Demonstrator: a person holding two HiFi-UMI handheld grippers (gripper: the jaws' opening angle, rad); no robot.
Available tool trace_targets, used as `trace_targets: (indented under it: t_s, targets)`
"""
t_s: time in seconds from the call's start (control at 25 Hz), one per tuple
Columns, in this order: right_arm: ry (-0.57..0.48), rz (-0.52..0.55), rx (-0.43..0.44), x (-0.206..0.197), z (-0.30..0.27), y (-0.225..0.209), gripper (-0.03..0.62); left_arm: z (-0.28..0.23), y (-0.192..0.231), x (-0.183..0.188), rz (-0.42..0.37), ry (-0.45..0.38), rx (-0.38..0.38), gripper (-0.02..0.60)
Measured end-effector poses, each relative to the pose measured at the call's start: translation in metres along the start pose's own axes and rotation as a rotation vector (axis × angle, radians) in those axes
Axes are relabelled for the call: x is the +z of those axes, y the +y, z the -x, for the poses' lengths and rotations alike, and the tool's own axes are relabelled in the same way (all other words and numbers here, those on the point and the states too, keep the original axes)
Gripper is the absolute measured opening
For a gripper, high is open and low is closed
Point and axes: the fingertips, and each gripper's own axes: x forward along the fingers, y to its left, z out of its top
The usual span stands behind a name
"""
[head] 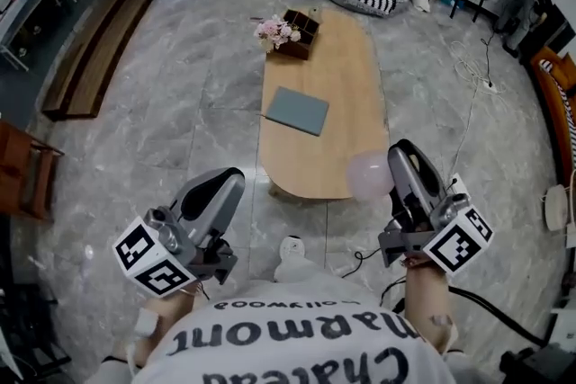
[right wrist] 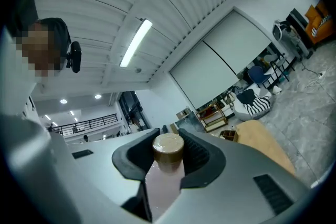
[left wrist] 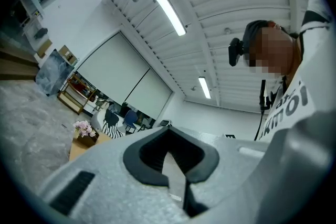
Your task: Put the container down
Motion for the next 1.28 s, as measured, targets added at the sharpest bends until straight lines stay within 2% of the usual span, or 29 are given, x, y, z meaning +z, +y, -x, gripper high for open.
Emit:
trace_targets:
  t_s: [0.36, 0.48, 0.6, 0.72, 0.96, 1.28]
  targets:
    - [0.104, -0.076, -0.05, -0.042, -0.051, -0.099, 0.121, -0.052, 0.069, -0.055, -0.031, 0.14, 0.17, 0.015]
    - [0.158, -0.068, -0.087, -0.068, -0.061, -0.126, 0.121, -0.061, 0.092, -0.07, -0.053, 0.184, 0.227, 0.014]
    - [0.211, -0.088, -0.136, -0.101, -0.068, -0.152, 0.121, -0.069, 0.115, -0.091, -0.029, 0.241, 0.257, 0.014]
    - [0.24, -0.133, -0.183, -0.132, -0.072, -0.175, 0.121, -0.079, 0.139, -0.118, 0.005, 0.3, 0.259, 0.014]
    - [0.315, -0.177, -0.296, -0.193, -0.088, -0.218, 0.121, -0.094, 0.188, -0.179, 0.01, 0.478, 0.231, 0.014]
    - [0.444, -0.203, -0.441, -0.271, -0.114, -0.267, 0.121, -0.102, 0.247, -0.246, 0.13, 0.646, 0.176, 0.014]
